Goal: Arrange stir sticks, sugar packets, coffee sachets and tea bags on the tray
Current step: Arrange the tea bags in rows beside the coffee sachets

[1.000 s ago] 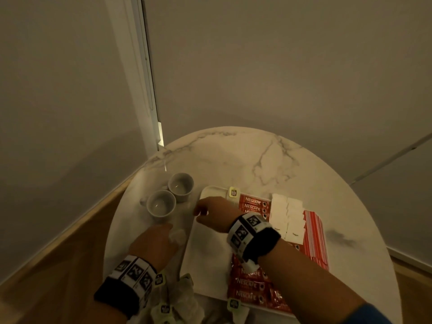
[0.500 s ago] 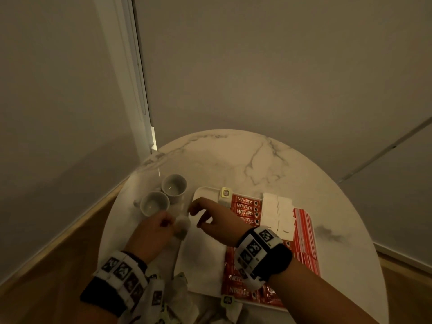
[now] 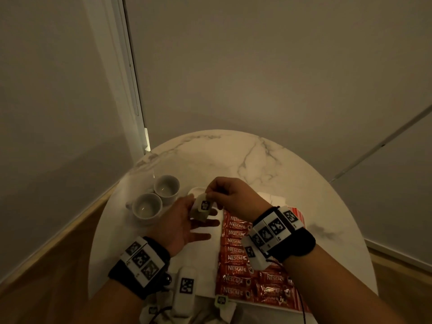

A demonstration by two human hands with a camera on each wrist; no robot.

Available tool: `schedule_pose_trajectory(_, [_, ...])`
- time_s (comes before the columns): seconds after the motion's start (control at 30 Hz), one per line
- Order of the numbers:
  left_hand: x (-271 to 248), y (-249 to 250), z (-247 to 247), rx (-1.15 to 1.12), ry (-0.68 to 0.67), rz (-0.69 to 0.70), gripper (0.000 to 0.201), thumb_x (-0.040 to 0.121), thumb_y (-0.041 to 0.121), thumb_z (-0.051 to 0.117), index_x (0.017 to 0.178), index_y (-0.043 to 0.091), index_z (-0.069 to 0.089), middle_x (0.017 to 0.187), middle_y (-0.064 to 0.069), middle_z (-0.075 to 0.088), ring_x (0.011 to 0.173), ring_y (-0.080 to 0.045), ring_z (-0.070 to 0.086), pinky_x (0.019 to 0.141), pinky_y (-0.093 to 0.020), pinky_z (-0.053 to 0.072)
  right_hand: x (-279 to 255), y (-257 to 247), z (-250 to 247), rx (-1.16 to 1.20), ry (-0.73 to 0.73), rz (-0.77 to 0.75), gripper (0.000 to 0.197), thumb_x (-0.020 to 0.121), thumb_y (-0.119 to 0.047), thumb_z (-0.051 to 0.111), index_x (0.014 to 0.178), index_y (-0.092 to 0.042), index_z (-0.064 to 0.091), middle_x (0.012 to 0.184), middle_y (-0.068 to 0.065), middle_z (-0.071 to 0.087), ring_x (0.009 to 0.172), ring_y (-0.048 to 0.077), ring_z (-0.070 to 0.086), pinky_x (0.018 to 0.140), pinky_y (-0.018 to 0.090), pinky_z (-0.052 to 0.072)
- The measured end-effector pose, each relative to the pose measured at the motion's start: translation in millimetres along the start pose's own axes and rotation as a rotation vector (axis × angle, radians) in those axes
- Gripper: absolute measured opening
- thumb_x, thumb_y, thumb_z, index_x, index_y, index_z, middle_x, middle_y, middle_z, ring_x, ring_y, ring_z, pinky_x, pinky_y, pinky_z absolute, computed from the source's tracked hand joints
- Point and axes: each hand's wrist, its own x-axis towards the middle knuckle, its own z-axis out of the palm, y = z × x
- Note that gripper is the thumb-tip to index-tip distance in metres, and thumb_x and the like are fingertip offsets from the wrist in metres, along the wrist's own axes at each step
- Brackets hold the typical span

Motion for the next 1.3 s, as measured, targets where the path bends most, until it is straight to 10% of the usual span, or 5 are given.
schedule_pose_trajectory(0.17, [6.3,-7.0,6.7,0.270,0.189,0.122,0.014,0.090,0.020,0.060,0.096,0.012,0.069,0.094,-0.010,0.073,0.088,-0.023,0.068,0.078,-0.038,0.050,16.7,6.3,-8.8,-0.280,0.024,0.033,0.011,0.093,-0.021,0.059,0.098,-0.015,0.067,0.086,-0.006,0.063,0.070,0.001,0.053,0.062,0.013,0.040])
schedule_pose_trajectory(0.33, [15.6,-13.2,3.2,0.208,0.248,0.059,0.017,0.092,0.020,0.058,0.100,0.009,0.068,0.095,-0.011,0.073,0.085,-0.022,0.069,0.072,-0.035,0.053,39.3,5.7,-20.2,-0.363,-0.195,0.077,0.009,0.090,-0.020,0.063,0.096,-0.015,0.067,0.083,-0.007,0.062,0.070,0.003,0.053,0.062,0.015,0.039])
schedule_pose_trajectory(0.8, [43.2,-26.5,-8.4,0.310,0.311,-0.120,0.018,0.093,0.024,0.056,0.106,0.013,0.062,0.109,-0.007,0.064,0.085,-0.020,0.063,0.066,-0.030,0.047,116.7,66.1,2.7,-0.416,-0.195,0.289,0.013,0.088,-0.015,0.065,0.098,-0.008,0.069,0.091,0.006,0.065,0.075,0.017,0.058,0.062,0.024,0.047])
schedule_pose_trajectory(1.07, [64.2,-29.2,-1.6,0.492,0.303,-0.010,0.038,0.093,0.020,0.057,0.131,0.019,0.052,0.145,0.009,0.033,0.115,-0.015,0.046,0.068,-0.027,0.050,130.9,86.4,0.7,-0.535,-0.081,0.307,0.010,0.087,-0.013,0.063,0.095,-0.013,0.069,0.101,0.006,0.068,0.087,0.019,0.063,0.069,0.026,0.048])
schedule_pose_trajectory(1.3, [80.2,-34.2,0.8,0.619,0.265,0.039,0.045,0.091,0.015,0.059,0.133,0.027,0.050,0.144,0.014,0.026,0.087,-0.003,0.053,0.064,-0.026,0.049,131.2,90.1,3.0,-0.504,-0.105,0.292,0.016,0.089,-0.014,0.061,0.103,-0.012,0.067,0.106,0.008,0.067,0.094,0.022,0.063,0.074,0.029,0.051])
